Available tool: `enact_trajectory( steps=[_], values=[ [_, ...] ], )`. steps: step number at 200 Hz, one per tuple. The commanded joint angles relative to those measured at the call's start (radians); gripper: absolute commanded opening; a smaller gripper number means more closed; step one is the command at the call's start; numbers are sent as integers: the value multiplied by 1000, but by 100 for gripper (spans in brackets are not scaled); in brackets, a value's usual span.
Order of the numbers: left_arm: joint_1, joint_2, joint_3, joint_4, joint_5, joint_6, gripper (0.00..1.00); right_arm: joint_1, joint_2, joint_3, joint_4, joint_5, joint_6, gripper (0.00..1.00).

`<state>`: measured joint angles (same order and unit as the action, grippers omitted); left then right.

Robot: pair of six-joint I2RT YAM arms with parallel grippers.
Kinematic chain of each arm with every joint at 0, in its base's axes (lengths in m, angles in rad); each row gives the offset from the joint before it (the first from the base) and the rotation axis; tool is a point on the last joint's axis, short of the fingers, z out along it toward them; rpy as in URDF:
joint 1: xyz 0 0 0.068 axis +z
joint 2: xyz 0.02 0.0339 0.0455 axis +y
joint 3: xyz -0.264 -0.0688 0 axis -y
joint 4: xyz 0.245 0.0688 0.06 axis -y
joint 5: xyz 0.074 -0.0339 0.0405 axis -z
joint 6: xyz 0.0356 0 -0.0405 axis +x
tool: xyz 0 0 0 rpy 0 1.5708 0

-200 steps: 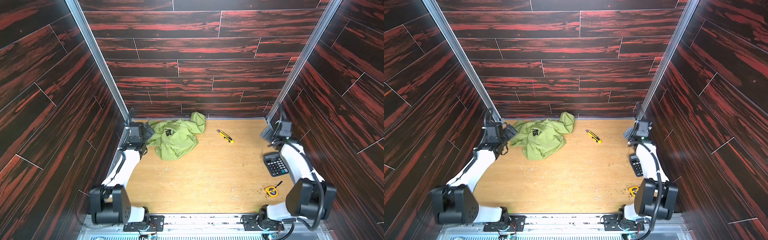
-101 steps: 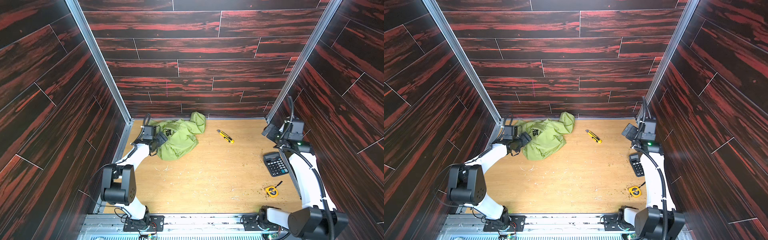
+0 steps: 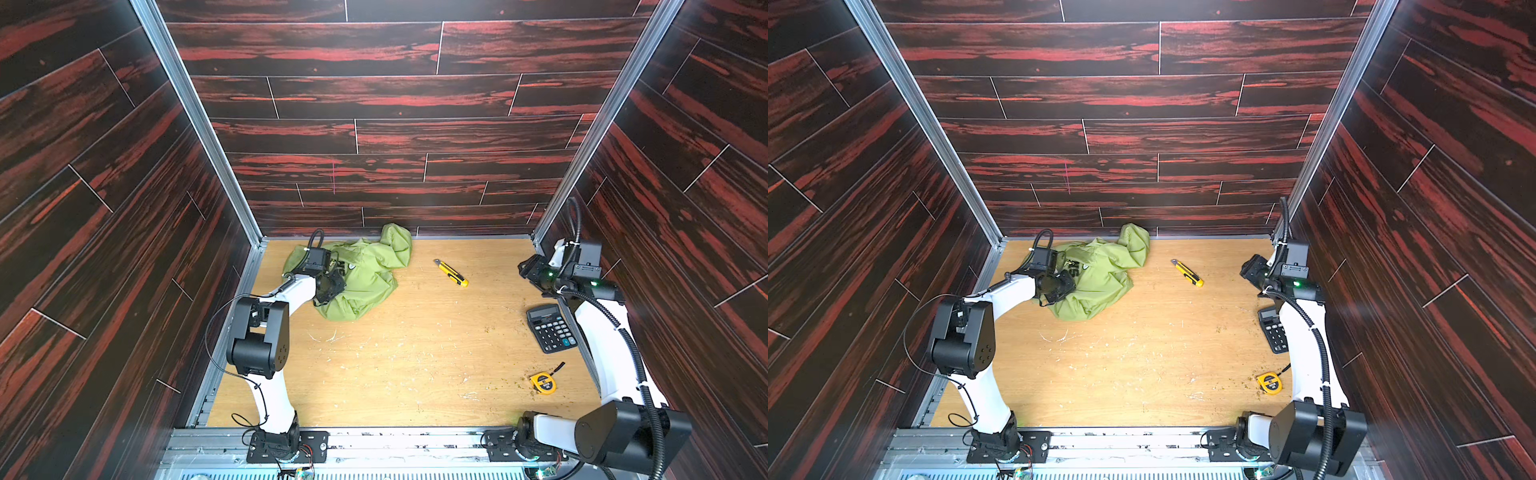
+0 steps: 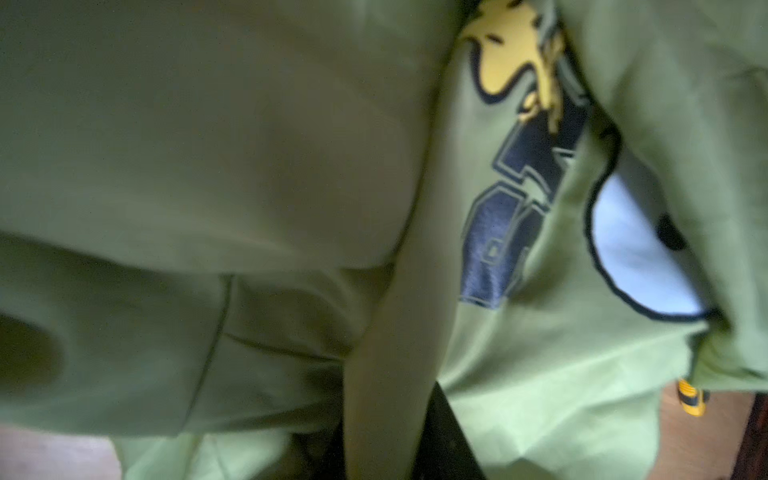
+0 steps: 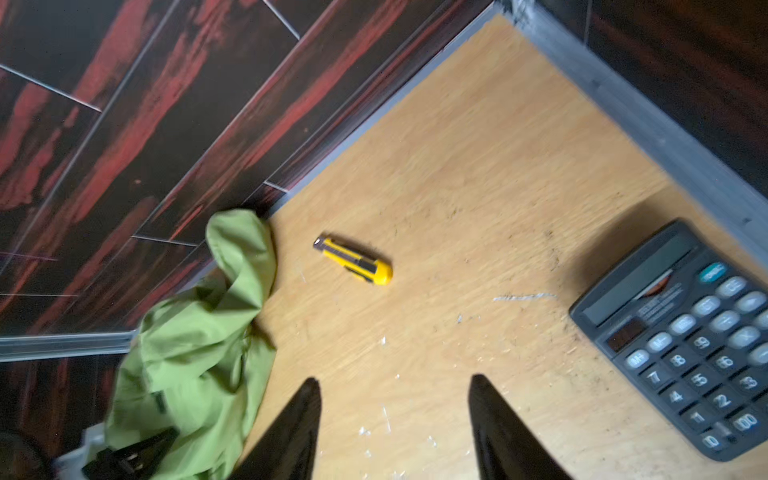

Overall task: Zip up the jacket
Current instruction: 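Reach both grippers to the green jacket and grasp its front edges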

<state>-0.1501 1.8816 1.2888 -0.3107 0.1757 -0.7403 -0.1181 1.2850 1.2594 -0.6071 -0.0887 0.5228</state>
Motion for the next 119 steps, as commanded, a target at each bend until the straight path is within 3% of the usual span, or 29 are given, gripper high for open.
enact_trajectory(
  steps=[1,25,58,69,95,119],
  values=[
    [-50,-116,53,-69,30,29,14,17,13,1,-40,-80,1,56],
    [-101,-186,113,-114,54,40,4,53,38,-6,-54,-114,-1,62],
    [-248,-247,198,-140,49,62,4,145,87,3,-46,-148,9,67],
    [-307,-252,218,-141,45,63,12,185,112,17,-50,-148,8,68],
    [-423,-243,233,-185,18,63,46,295,169,41,-56,-129,10,74],
    [-437,-270,159,-182,-27,29,51,377,201,41,-60,-104,19,78]
  ],
)
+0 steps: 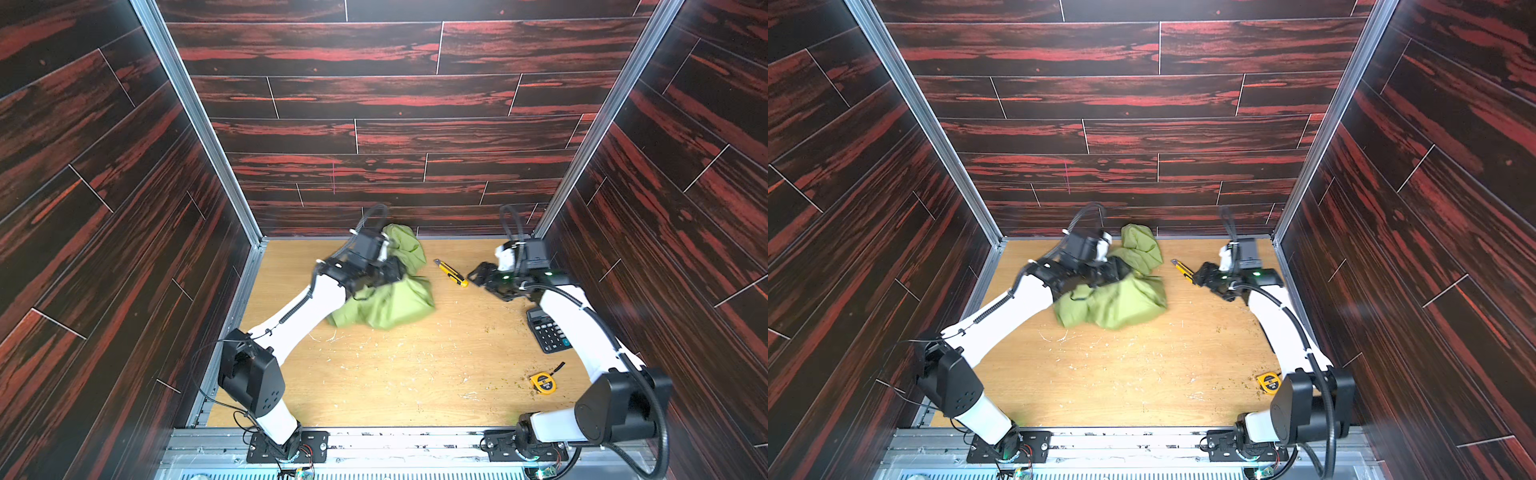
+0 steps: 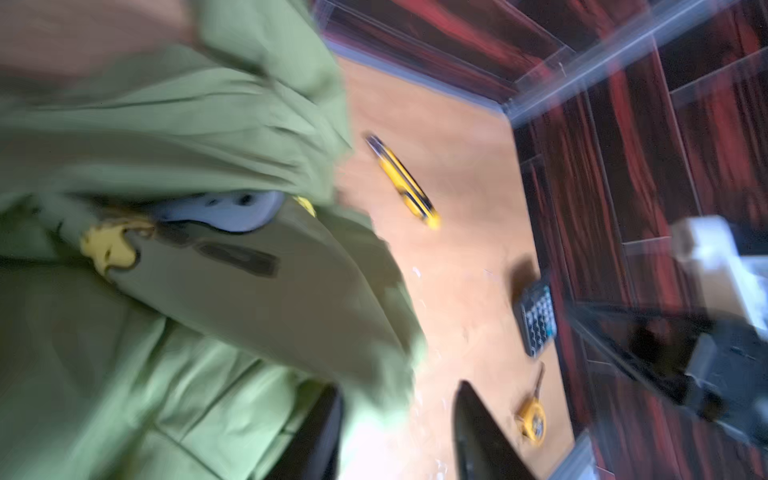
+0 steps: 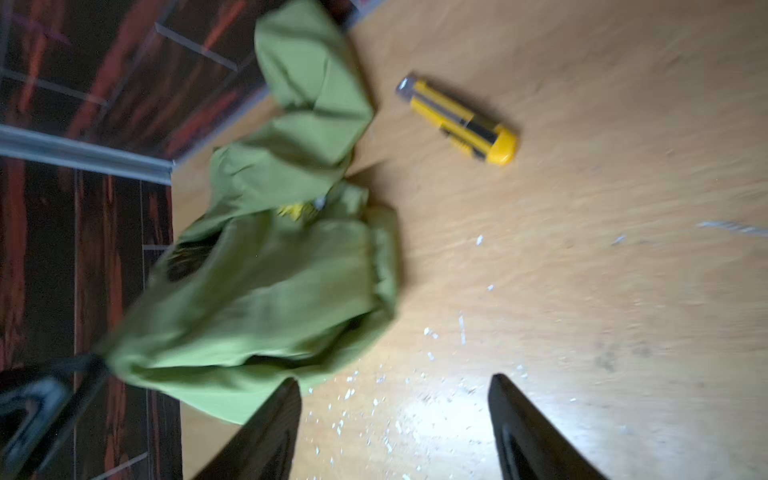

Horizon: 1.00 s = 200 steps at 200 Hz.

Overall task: Zip up the jacket
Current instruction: 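Reach both grippers to the green jacket and grasp its front edges, then lift the green jacket with both grippers and spread it apart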

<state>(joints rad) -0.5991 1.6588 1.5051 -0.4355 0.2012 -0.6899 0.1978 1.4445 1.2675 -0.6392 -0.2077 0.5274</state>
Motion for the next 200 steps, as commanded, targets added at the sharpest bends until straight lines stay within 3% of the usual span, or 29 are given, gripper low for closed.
enact_trajectory(
  steps=[1,41,60,125,155,183,200],
  values=[
    [12,-49,-60,-58,-56,-23,51,69,43,32,-28,16,14,78],
    [15,-173,-161,-128,-294,-11,57,184,97,44,-65,58,-1,81],
    [33,-226,-237,-180,-343,-32,61,226,133,50,-82,52,-6,82],
    [59,-322,-528,-209,-206,-227,63,368,254,79,-114,85,-26,83],
    [58,-318,-615,-155,-199,-230,64,388,298,82,-109,91,-30,82],
    [59,-238,-639,-73,-200,-186,65,390,318,73,-91,81,-24,69],
    [58,-159,-612,-37,-149,-161,57,391,320,76,-88,81,-21,56]
  ],
)
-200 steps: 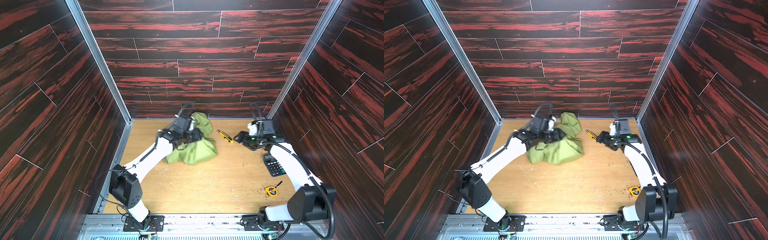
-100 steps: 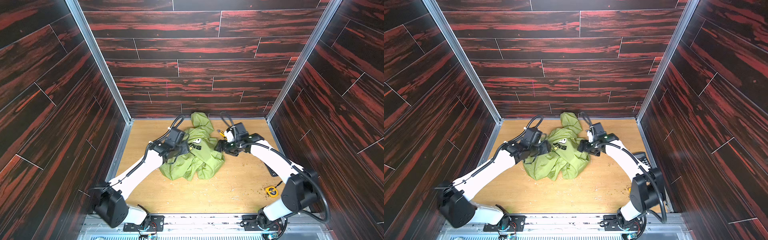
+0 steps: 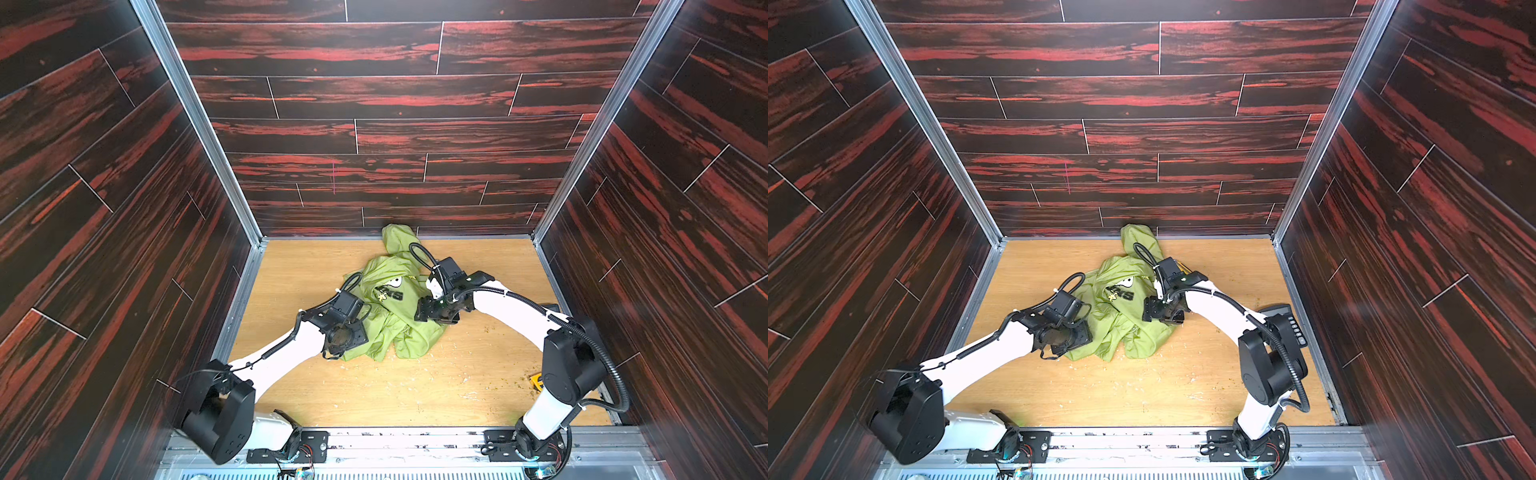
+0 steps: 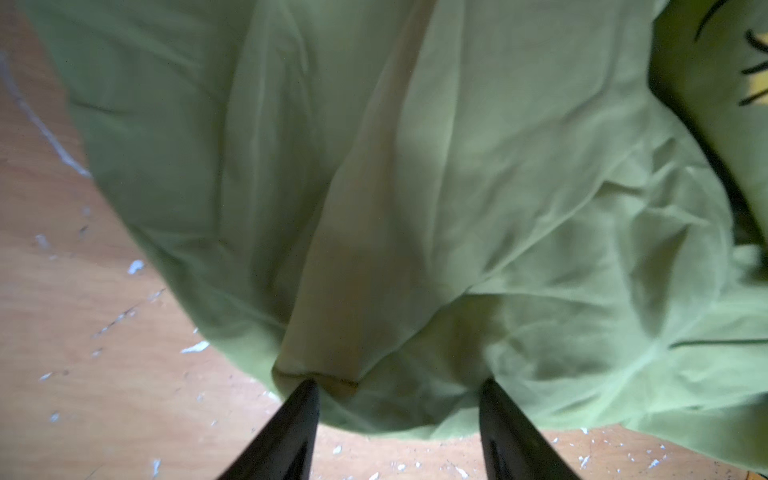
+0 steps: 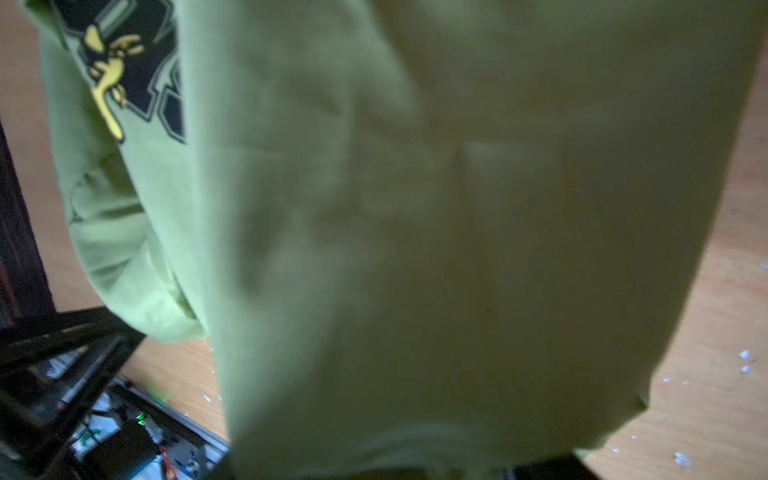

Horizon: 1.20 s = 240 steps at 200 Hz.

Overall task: Zip up the jacket
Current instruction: 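Lift the green jacket with both grippers and spread it apart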

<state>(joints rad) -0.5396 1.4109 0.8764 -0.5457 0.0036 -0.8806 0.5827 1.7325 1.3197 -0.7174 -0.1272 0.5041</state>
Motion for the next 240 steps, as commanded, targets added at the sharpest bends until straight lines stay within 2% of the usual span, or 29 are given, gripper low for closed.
enact_trajectory(
  steps=[1,16,41,67,97,138,179,208,240],
  values=[
    [-1,92,18,75,51,30,56,6,33,24,-11,1,3,55],
    [-2,125,53,88,82,41,29,6,33,35,-11,1,4,43],
    [3,104,151,46,86,86,0,4,31,74,-36,10,-1,22],
    [19,71,329,-63,88,149,0,-5,22,137,-75,29,-12,7],
    [31,15,503,-92,64,197,0,-38,13,234,-123,17,-19,0],
    [33,-84,631,6,-4,233,0,-108,17,434,-201,-38,-40,0],
    [41,-113,788,70,-11,234,0,-187,52,696,-293,-143,-56,0],
    [41,-144,871,144,-55,231,0,-235,74,881,-340,-212,-63,0],
    [42,-172,960,164,-167,277,0,-300,94,1021,-350,-396,-51,0]
  ],
)
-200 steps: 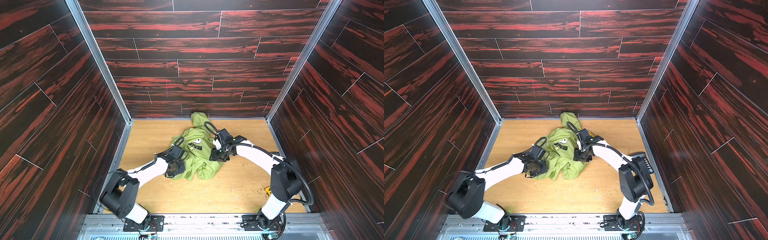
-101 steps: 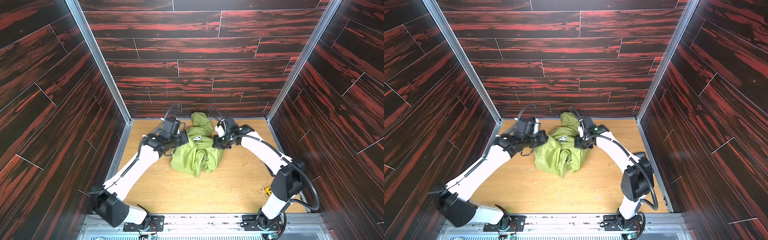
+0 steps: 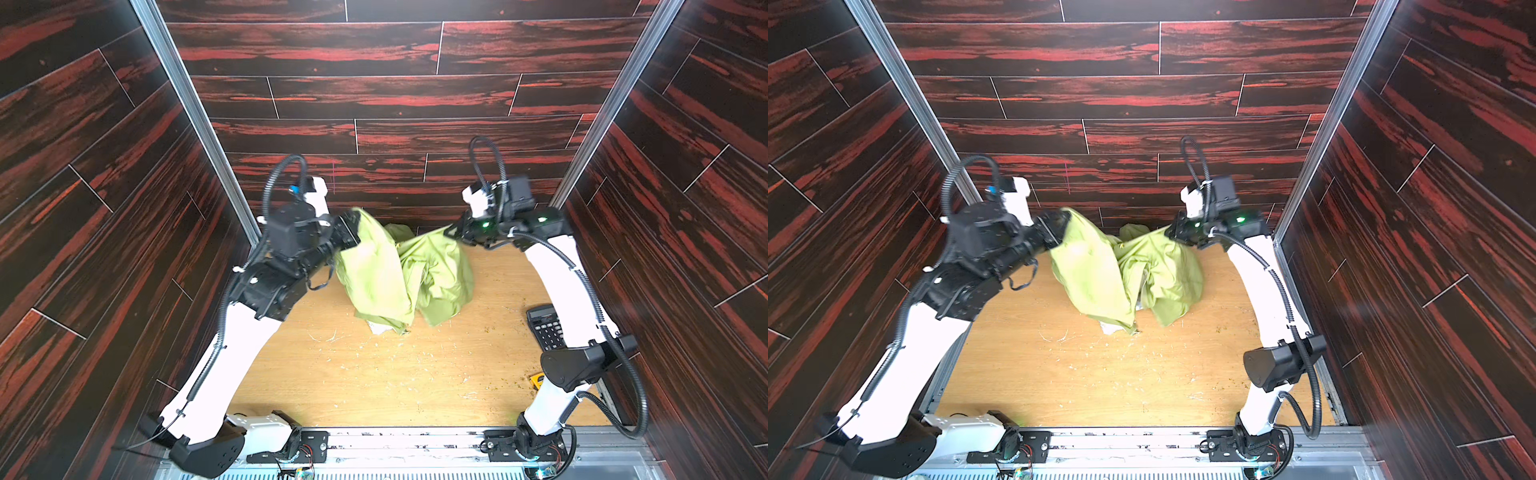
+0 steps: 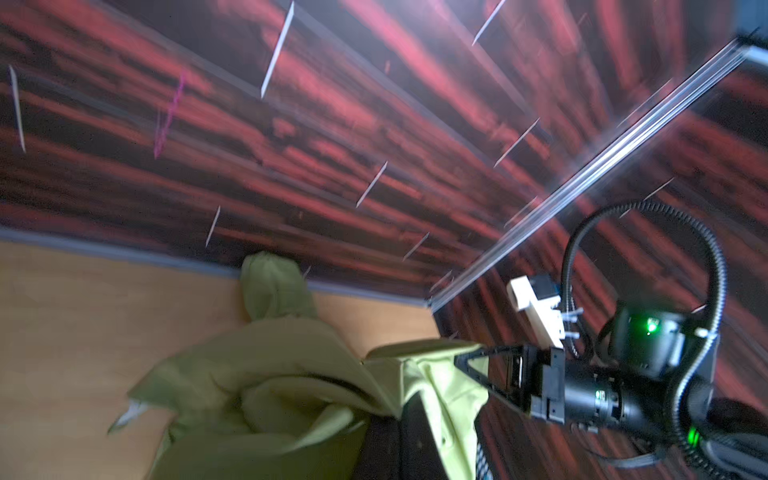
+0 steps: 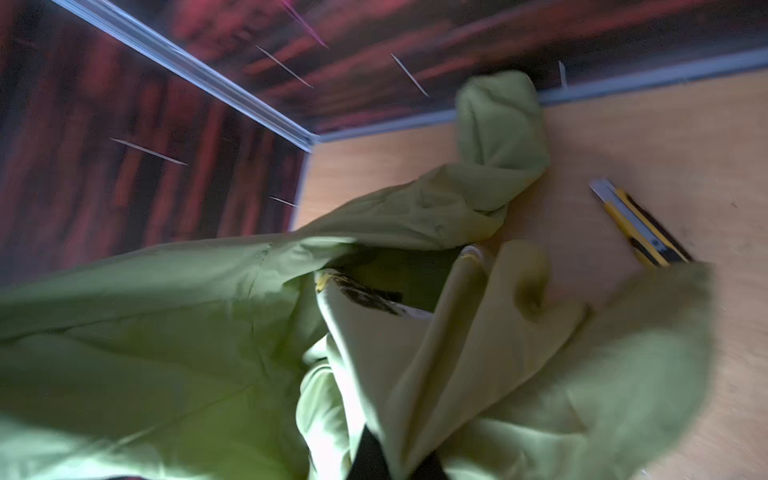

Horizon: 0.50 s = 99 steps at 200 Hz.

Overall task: Zip up the jacket
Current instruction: 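Lift the green jacket with both grippers and spread it apart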

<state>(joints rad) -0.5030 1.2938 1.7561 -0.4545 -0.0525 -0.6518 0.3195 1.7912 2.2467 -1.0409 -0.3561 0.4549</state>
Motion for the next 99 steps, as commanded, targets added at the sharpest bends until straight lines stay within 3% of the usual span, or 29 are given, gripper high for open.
enact_trajectory(
  steps=[1,44,99],
  values=[
    [6,-56,83,72,-116,50,0,-39,35,97,-27,-175,-1,0],
    [5,-118,114,82,-283,144,0,-63,4,171,1,-342,-20,0],
    [5,-169,150,60,-336,171,0,-86,-127,166,52,-437,-50,0]
  ],
)
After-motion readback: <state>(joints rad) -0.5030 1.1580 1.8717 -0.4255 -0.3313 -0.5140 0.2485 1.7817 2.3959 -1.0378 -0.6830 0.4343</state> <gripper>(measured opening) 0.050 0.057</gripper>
